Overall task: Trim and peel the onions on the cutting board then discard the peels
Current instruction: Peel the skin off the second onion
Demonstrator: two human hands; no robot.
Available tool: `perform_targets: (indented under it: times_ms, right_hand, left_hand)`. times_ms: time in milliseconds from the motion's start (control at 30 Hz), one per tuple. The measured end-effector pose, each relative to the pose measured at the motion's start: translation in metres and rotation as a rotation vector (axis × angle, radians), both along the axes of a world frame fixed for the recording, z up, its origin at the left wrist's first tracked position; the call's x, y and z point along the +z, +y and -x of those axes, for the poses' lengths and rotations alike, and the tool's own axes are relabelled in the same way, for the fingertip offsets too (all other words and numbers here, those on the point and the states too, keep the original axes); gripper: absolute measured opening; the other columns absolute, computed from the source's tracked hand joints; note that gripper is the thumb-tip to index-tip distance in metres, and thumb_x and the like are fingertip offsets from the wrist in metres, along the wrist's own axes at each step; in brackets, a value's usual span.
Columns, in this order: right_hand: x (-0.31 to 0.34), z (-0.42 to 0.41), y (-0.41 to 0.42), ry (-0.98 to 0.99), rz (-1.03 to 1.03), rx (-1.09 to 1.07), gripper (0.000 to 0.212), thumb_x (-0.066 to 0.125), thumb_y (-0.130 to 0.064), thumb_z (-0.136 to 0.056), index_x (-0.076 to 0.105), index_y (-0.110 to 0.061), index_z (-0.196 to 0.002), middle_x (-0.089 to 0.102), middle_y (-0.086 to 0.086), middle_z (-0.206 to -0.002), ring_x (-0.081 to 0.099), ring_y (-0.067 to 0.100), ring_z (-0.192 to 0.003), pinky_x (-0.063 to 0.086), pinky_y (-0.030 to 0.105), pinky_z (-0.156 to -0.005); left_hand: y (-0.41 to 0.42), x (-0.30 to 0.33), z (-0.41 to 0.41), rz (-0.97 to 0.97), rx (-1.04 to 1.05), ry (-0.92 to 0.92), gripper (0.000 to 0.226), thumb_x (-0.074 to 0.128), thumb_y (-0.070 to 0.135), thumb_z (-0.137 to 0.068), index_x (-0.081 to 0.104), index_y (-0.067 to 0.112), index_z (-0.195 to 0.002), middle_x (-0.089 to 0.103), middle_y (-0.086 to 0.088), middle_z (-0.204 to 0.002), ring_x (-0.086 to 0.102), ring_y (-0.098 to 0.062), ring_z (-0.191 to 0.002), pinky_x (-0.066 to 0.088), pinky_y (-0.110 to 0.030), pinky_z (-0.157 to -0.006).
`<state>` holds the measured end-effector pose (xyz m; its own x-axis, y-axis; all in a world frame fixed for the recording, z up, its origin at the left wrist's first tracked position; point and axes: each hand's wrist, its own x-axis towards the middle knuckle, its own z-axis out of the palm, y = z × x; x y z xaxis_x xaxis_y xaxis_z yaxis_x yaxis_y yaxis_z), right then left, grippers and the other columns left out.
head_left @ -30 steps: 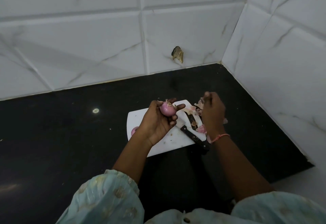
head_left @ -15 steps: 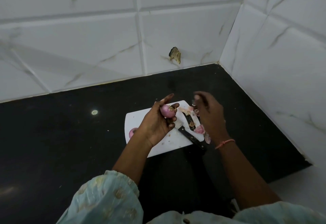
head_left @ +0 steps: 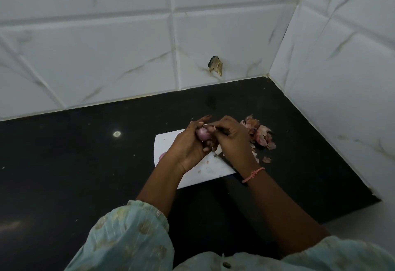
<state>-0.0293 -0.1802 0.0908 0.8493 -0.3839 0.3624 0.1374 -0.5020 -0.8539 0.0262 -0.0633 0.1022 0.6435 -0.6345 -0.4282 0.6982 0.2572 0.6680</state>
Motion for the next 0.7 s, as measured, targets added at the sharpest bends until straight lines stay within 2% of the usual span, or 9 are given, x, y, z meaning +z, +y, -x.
perform_targets:
  times_ms: [133,233,333,367,433,467,600,667,700]
  right_hand:
    - [0.001,-0.004,-0.007,0.052,0.001,-0.057,0.020,0.058,0.000,-0.091,0.073,-0.013,-0.089,0.066,-0.010,-0.084,0.063,-0.001,-0.080,0.049,0.013,-0.068]
    - [0.001,-0.005,-0.013,0.136,-0.017,-0.171,0.021,0.048,-0.016,-0.101,0.060,-0.012,-0.085,0.061,-0.005,-0.076,0.057,0.007,-0.070,0.047,0.023,-0.064]
    - [-0.002,-0.002,-0.030,0.283,0.019,-0.275,0.046,0.039,-0.033,-0.105,0.056,-0.010,-0.068,0.053,0.001,-0.059,0.050,0.012,-0.056,0.042,0.024,-0.058]
    - [-0.005,0.000,-0.037,0.347,0.061,-0.279,0.045,0.041,-0.032,-0.104,0.061,-0.009,-0.071,0.059,0.004,-0.063,0.057,0.015,-0.060,0.049,0.029,-0.063]
    - [-0.011,0.002,-0.050,0.443,0.182,-0.324,0.018,0.050,-0.017,-0.100,0.067,-0.011,-0.096,0.068,0.007,-0.091,0.065,0.018,-0.082,0.055,0.036,-0.077]
    - [-0.012,0.004,-0.053,0.454,0.232,-0.342,0.012,0.056,-0.011,-0.095,0.065,-0.014,-0.102,0.066,0.006,-0.103,0.064,0.019,-0.092,0.054,0.035,-0.083]
    - [-0.010,0.012,-0.050,0.359,0.405,-0.206,0.033,0.068,-0.009,-0.086,0.061,-0.014,-0.117,0.053,0.005,-0.130,0.045,0.020,-0.127,0.037,0.021,-0.101]
    - [0.001,0.015,-0.038,0.168,0.192,-0.172,0.029,0.063,-0.016,-0.093,0.061,-0.013,-0.122,0.061,0.000,-0.121,0.056,0.003,-0.112,0.041,0.007,-0.087]
    - [0.008,0.015,-0.030,0.079,0.106,-0.123,0.025,0.062,-0.020,-0.094,0.064,-0.014,-0.119,0.065,-0.004,-0.113,0.061,0.000,-0.102,0.045,0.006,-0.080]
  left_hand:
    - [0.003,-0.003,0.002,0.080,-0.085,0.078,0.035,0.034,0.029,-0.104,0.064,0.010,-0.105,0.056,-0.011,-0.090,0.050,-0.014,-0.059,0.040,-0.022,-0.049]
    - [0.005,0.001,-0.001,0.142,-0.095,0.117,0.039,0.034,0.029,-0.101,0.061,0.010,-0.121,0.066,-0.018,-0.110,0.050,-0.014,-0.059,0.043,-0.022,-0.050]
    - [0.007,0.002,-0.005,0.152,-0.097,0.126,0.046,0.033,0.032,-0.101,0.055,0.008,-0.133,0.063,-0.025,-0.131,0.053,-0.013,-0.056,0.045,-0.022,-0.049]
    - [0.007,0.002,-0.006,0.155,-0.098,0.126,0.048,0.032,0.032,-0.100,0.054,0.008,-0.135,0.061,-0.026,-0.135,0.052,-0.013,-0.055,0.045,-0.022,-0.048]
    - [0.007,0.001,-0.006,0.157,-0.096,0.124,0.049,0.031,0.032,-0.100,0.054,0.007,-0.135,0.057,-0.025,-0.139,0.051,-0.012,-0.053,0.042,-0.021,-0.047]
    - [0.007,0.001,-0.006,0.157,-0.097,0.122,0.049,0.031,0.032,-0.100,0.053,0.007,-0.136,0.057,-0.024,-0.140,0.050,-0.012,-0.052,0.041,-0.021,-0.046]
    - [0.007,-0.001,-0.006,0.160,-0.091,0.108,0.045,0.034,0.032,-0.098,0.055,0.014,-0.134,0.061,-0.020,-0.136,0.048,-0.012,-0.050,0.040,-0.021,-0.045]
    - [0.006,0.000,-0.005,0.146,-0.091,0.101,0.040,0.035,0.032,-0.098,0.057,0.015,-0.128,0.066,-0.018,-0.126,0.048,-0.012,-0.050,0.039,-0.020,-0.045]
    - [0.005,0.001,-0.005,0.137,-0.094,0.098,0.038,0.035,0.032,-0.099,0.058,0.016,-0.124,0.070,-0.016,-0.115,0.047,-0.012,-0.049,0.038,-0.020,-0.045]
